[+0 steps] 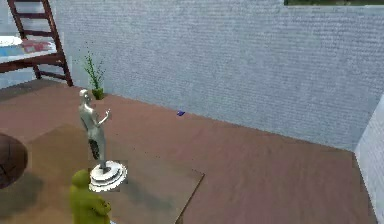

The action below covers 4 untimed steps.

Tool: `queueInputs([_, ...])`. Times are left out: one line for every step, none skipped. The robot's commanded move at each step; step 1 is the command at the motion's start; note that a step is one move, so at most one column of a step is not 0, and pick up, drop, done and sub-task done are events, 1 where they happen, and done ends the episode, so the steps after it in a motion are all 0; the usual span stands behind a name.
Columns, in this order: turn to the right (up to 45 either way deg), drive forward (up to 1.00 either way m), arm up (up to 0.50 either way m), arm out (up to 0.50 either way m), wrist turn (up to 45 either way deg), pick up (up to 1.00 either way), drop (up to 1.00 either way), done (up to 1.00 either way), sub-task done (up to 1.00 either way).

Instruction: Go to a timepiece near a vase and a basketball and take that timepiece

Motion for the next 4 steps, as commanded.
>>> queueInputs([-45.0, 0.0, 0.0, 0.0, 0.0, 0.0, 0.0, 0.0, 0.0])
queueInputs([-45.0, 0.0, 0.0, 0.0, 0.0, 0.0, 0.0, 0.0, 0.0])
queueInputs([-45.0, 0.0, 0.0, 0.0, 0.0, 0.0, 0.0, 0.0, 0.0])
queueInputs([-30.0, 0.0, 0.0, 0.0, 0.0, 0.0, 0.0, 0.0, 0.0])
